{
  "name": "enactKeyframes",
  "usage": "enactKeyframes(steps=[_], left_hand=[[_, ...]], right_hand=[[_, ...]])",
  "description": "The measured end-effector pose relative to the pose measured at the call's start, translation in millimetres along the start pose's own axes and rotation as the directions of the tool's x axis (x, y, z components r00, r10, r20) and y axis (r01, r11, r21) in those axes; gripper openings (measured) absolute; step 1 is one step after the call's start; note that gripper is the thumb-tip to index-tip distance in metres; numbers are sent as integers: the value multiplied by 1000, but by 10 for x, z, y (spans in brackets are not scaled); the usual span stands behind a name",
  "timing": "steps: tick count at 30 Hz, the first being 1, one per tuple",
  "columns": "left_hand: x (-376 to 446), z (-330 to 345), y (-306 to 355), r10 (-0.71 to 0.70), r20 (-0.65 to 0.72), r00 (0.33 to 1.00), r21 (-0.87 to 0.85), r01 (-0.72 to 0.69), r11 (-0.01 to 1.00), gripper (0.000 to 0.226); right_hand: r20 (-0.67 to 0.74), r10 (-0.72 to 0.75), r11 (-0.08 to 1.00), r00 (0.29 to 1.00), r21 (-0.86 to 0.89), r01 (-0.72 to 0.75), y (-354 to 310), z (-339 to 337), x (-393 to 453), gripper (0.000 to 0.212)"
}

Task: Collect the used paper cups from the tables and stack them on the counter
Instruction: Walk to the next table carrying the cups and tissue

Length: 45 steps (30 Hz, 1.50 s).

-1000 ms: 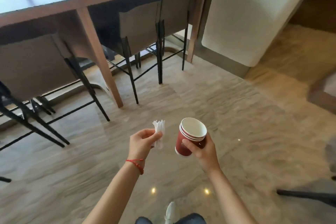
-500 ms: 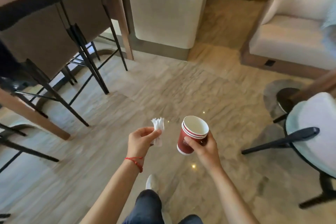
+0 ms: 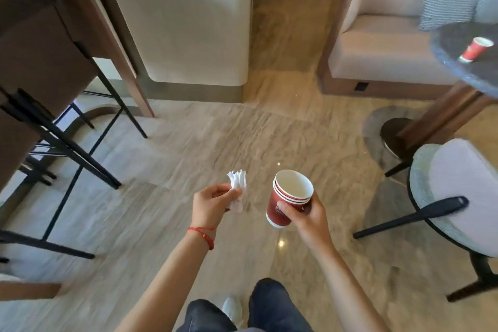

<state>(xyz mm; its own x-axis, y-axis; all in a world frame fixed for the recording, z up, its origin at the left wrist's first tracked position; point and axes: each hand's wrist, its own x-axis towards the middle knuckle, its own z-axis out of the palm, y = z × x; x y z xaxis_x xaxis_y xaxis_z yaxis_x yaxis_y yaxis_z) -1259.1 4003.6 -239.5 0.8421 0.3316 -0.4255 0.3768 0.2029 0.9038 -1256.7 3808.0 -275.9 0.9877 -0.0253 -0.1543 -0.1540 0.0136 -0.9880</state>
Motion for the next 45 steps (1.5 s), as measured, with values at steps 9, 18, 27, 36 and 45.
enactKeyframes(steps=[9,18,27,36,45], left_hand=[[1173,686,735,-50,63,997,51,47,998,10],[2623,1785,1354,-73,77,994,103,65,993,11],[3739,2555,1901,-54,144,988,156,32,987,14],[5136,3421,2422,-92,307,947,262,9,965,12],[5960,4405,2859,-146,510,848,366,-61,929,10]], right_hand=[[-72,29,1000,997,-6,-29,-508,-39,1360,54],[-94,55,998,994,-26,-58,-778,-424,3136,54],[-177,101,995,979,-7,-104,-1011,-594,4458,68],[-356,118,993,927,37,-112,-1232,-664,5724,63],[-579,169,986,798,88,-145,-1378,-847,6350,75]])
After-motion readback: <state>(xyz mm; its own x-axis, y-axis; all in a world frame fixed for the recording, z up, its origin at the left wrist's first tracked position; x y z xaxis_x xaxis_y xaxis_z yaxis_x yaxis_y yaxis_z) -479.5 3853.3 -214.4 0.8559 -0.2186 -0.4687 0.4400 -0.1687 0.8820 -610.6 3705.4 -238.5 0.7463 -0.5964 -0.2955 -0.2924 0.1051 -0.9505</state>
